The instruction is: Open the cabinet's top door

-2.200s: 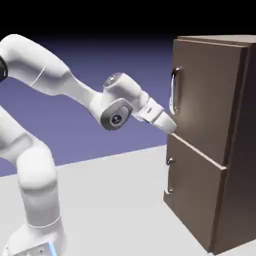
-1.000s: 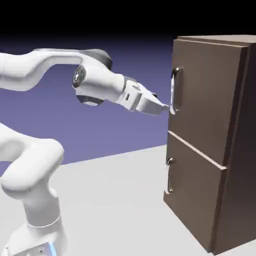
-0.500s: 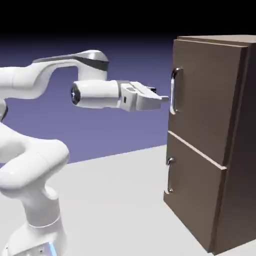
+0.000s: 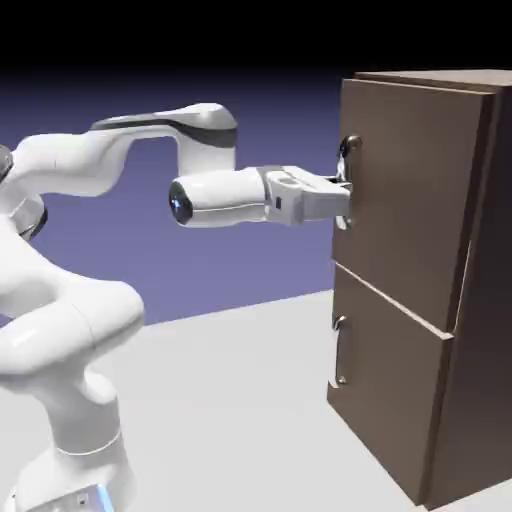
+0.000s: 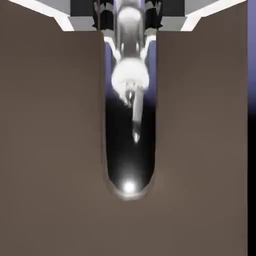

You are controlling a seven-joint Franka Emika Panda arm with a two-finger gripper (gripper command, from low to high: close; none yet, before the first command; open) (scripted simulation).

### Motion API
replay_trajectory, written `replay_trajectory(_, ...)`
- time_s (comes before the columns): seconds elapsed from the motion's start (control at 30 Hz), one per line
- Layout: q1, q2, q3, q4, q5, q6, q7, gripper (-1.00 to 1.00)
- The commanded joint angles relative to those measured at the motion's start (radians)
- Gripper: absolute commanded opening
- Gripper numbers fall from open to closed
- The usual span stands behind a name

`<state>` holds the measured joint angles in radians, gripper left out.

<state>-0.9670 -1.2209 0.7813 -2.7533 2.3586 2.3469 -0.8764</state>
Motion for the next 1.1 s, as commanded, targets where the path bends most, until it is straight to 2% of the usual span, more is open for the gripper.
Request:
replay_trajectory(0.0, 0.015, -0.003, -0.036, -0.023, -0.03, -0.039, -0.005, -1.0)
replay_trajectory(0.27, 0.053, 0.002, -0.326, -0.139, -0.3, -0.345, -0.049, -1.0)
replay_trajectory(0.53, 0.007, 0.123, -0.616, -0.134, -0.611, -0.659, -0.132, -1.0)
replay_trajectory(0.77, -0.018, 0.361, -0.843, -0.009, -0.896, -0.943, -0.246, -1.0)
replay_trajectory(1.07, 0.019, 0.687, -1.018, 0.241, -1.144, -1.242, -0.38, -1.0)
